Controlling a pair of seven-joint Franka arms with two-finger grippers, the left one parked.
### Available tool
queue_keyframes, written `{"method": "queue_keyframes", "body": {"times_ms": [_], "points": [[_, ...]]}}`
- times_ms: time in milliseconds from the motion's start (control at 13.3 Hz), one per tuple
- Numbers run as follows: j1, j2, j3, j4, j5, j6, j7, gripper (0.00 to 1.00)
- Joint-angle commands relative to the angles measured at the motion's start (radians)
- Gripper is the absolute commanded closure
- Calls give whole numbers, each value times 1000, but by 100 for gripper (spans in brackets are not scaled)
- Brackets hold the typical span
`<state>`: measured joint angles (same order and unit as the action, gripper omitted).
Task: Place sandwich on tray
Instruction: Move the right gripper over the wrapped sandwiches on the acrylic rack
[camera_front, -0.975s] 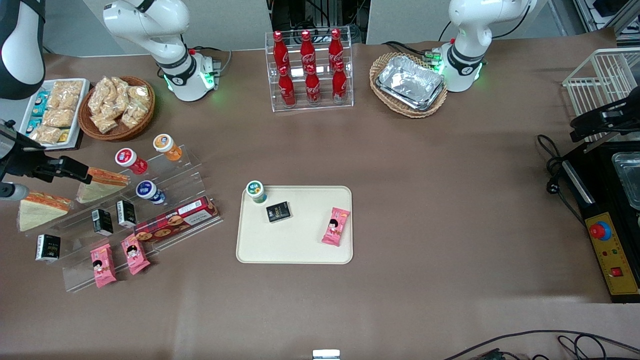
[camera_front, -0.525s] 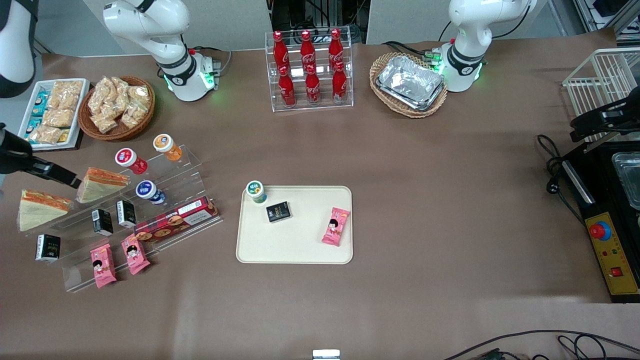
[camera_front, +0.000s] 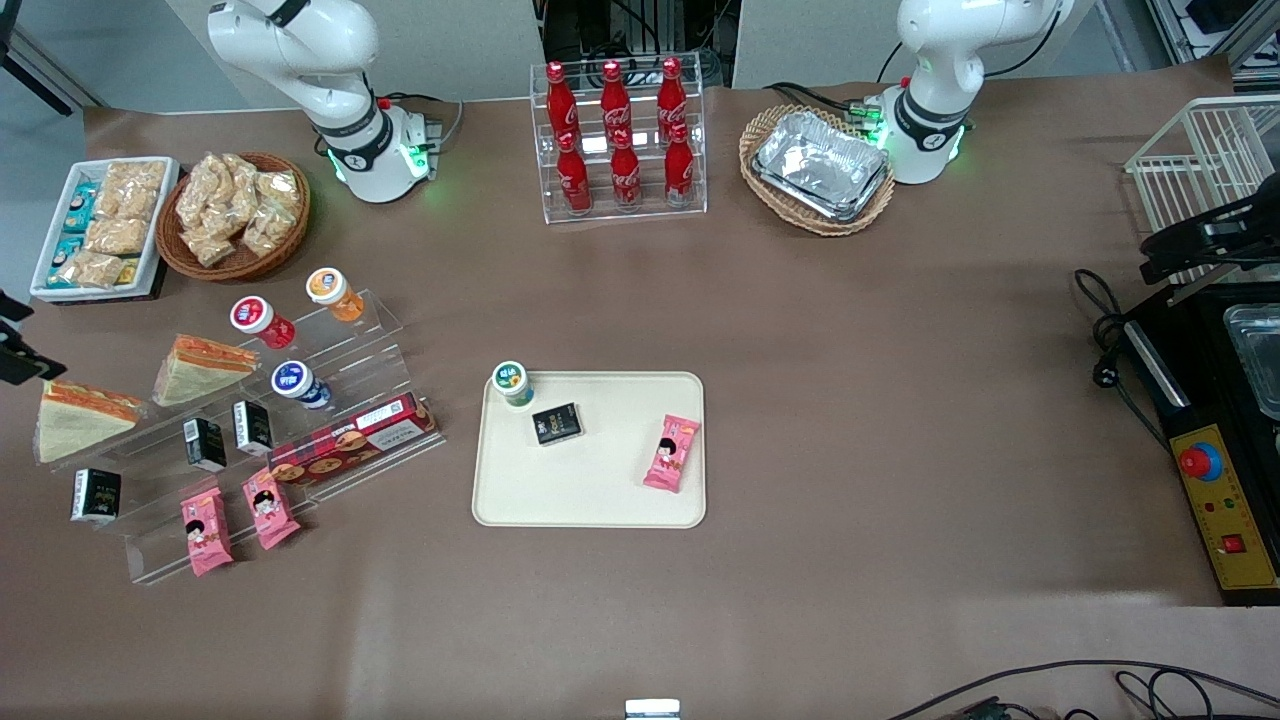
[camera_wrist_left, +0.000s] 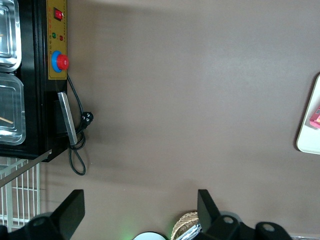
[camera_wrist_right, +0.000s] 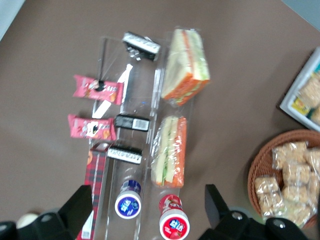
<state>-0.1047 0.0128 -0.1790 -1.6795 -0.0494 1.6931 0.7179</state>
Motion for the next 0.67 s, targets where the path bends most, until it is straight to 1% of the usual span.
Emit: {"method": "queue_keyframes", "body": {"times_ms": [0,300,450,600], "points": [[-65,29,-4,17,-14,-26,164,0],[-141,88,-4,15,-1,-7,236,0],[-176,121,-4,15,29,3,242,0],[-196,163,-4,14,52,48,258,0]]}}
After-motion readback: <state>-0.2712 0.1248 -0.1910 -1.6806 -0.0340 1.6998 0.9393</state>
